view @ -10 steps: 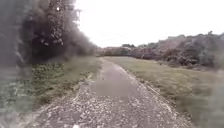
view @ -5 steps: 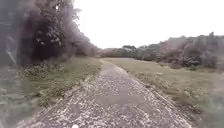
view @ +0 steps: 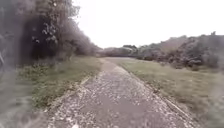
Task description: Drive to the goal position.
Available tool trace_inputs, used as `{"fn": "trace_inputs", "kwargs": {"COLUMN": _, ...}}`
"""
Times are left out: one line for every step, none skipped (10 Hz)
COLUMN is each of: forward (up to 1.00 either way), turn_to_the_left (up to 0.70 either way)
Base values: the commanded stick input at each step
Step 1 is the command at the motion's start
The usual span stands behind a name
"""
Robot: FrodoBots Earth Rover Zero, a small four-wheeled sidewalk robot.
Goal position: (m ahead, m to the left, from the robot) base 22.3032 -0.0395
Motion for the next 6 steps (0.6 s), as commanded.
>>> {"fn": "trace_inputs", "kwargs": {"forward": 0.85, "turn_to_the_left": 0.01}}
{"fn": "trace_inputs", "kwargs": {"forward": 0.85, "turn_to_the_left": 0.01}}
{"fn": "trace_inputs", "kwargs": {"forward": 0.85, "turn_to_the_left": 0.01}}
{"fn": "trace_inputs", "kwargs": {"forward": 0.85, "turn_to_the_left": 0.01}}
{"fn": "trace_inputs", "kwargs": {"forward": 0.85, "turn_to_the_left": 0.01}}
{"fn": "trace_inputs", "kwargs": {"forward": 0.85, "turn_to_the_left": 0.01}}
